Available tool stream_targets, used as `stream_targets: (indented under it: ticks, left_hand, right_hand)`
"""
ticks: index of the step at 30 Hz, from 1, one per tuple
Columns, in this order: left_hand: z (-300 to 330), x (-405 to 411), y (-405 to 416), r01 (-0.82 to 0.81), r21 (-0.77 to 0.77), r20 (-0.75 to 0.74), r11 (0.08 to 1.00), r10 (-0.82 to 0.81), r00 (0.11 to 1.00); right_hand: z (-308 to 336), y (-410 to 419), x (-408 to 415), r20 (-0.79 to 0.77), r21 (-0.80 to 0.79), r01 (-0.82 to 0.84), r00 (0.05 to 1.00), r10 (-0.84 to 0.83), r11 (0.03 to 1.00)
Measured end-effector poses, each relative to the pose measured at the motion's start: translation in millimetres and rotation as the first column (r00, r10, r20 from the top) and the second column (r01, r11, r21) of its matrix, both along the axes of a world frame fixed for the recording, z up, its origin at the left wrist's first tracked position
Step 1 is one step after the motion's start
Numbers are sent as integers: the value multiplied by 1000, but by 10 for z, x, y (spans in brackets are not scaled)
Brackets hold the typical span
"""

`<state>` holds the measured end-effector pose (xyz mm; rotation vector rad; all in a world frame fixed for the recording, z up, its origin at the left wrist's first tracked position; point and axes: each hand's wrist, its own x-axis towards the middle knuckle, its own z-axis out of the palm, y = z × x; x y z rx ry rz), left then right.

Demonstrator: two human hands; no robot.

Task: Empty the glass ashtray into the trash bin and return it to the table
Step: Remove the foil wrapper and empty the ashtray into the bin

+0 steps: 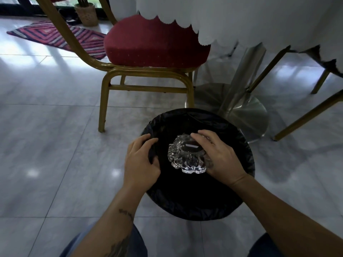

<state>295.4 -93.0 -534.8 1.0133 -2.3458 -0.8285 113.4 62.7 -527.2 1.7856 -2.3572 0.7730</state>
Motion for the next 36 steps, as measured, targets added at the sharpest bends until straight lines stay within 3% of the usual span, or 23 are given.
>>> stream_targets:
  ticks: [16, 18, 21, 24, 27, 30, 34, 36]
  left_hand:
    - [-1, -20, -7, 16, -7, -8, 1000, -16, 1000]
    - [-8, -11, -13, 10, -14, -12, 1000, -10, 1000]
    - [-32, -6, -33, -1, -24, -16, 1000, 0, 1000]
    - [-42, -13, -34, 5, -24, -22, 1000, -6, 1000]
    - [-32, -21, -32, 3, -16, -26, 1000, -3, 1000]
    - [-10, -20, -37, 8, -14, -24, 1000, -8, 1000]
    - [96, -38, -4, 12, -62, -24, 998, -14, 1000]
    - [191, -68, 15, 61, -35, -100, 997, -65, 993]
  right_hand:
    - [27, 29, 1, -51, -10, 7, 999, -8, 1000]
    - [13, 27, 26, 6, 6, 25, 1000, -25, 1000]
    - [37, 2, 52, 213, -8, 129, 969, -124, 992]
    - [73, -2, 66, 536, 8, 256, 815, -221, 967]
    - [197, -7, 91, 826, 100, 297, 507, -246, 950]
    - [272, -36, 128, 926, 171, 259, 287, -244, 951]
    - [276, -64, 92, 954, 221, 234, 150, -260, 947]
    - [299, -68, 61, 959, 248, 210, 82, -270, 946]
